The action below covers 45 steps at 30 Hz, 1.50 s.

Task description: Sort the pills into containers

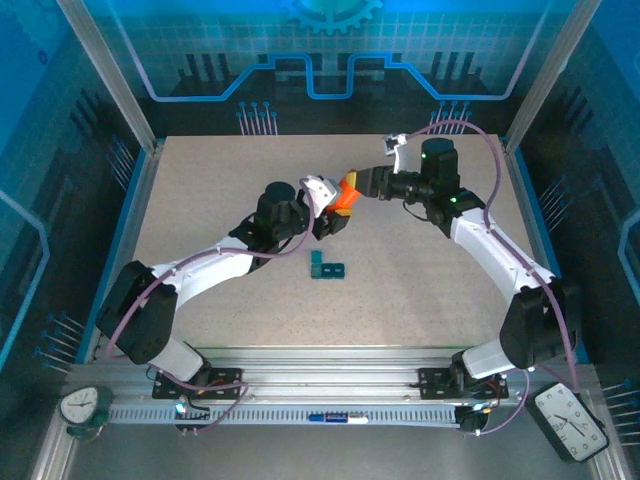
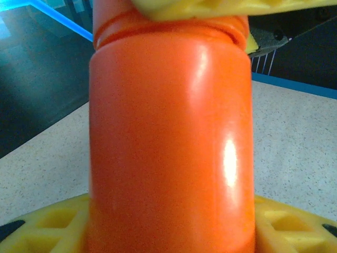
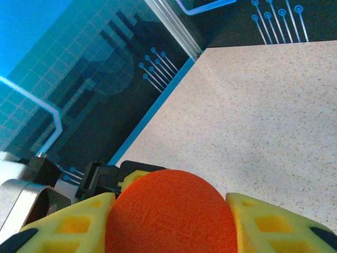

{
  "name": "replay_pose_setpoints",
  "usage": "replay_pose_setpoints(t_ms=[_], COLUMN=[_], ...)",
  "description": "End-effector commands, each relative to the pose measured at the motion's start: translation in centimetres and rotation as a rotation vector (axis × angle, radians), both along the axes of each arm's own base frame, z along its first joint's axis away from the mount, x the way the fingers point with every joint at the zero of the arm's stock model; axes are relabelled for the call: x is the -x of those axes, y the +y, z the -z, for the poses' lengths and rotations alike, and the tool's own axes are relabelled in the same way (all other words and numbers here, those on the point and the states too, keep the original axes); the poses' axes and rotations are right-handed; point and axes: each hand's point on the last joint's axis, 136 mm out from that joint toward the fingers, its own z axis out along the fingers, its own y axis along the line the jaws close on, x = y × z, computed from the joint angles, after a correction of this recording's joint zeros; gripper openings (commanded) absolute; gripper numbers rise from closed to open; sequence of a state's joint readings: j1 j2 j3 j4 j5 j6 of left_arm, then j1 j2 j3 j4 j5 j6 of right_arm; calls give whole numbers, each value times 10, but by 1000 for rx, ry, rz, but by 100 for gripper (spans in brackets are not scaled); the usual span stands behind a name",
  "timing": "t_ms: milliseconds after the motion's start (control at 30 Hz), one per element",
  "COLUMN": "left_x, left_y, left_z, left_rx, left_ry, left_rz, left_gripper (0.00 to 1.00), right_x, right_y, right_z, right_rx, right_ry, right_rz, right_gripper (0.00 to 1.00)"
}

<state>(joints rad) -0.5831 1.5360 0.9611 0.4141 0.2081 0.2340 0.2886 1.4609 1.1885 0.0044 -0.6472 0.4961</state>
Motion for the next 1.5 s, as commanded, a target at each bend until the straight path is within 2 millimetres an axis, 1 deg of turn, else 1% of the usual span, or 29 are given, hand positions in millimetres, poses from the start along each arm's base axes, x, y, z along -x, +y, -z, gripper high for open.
replay_pose_setpoints(t_ms=[0,133,300,333,433,467,533,567,667,833,933,1233,1333,1467], left_x=[10,11,10,10,8,7,6,5,2,-5,-8,-7,-6,-6], left_y=[1,1,1,0,-1,-1,-1,0,2,6,7,5,4,4], left_z=[-5,-7,-12,-13,-14,-14,-14,-12,-9,-3,-1,-1,-2,-4], left_rx=[20,32,49,52,54,52,46,41,25,-8,-21,-26,-22,-19], left_ry=[-3,-6,-13,-13,-15,-16,-19,-18,-24,-40,-50,-46,-44,-44], left_rz=[23,22,21,23,21,19,16,10,-9,-48,-55,-42,-38,-37], left_gripper=[0,0,0,0,0,0,0,0,0,0,0,0,0,0], right_x=[7,8,11,12,13,12,11,10,4,-6,-7,-9,-10,-11], right_y=[-7,-13,-11,-11,-11,-13,-18,-20,-30,-46,-49,-20,-11,-1], right_z=[-36,-39,-35,-35,-36,-37,-40,-41,-37,-13,-3,-10,-9,-2], right_rx=[-35,-28,-46,-53,-75,-84,-97,-101,-109,-90,-93,-92,-83,-64], right_ry=[-166,-200,-170,-160,-132,-122,-103,-85,2,219,292,293,302,317], right_rz=[-45,-46,-55,-49,-30,-13,29,53,147,363,436,388,369,352], right_gripper=[31,31,41,45,70,77,82,84,84,83,83,85,85,84])
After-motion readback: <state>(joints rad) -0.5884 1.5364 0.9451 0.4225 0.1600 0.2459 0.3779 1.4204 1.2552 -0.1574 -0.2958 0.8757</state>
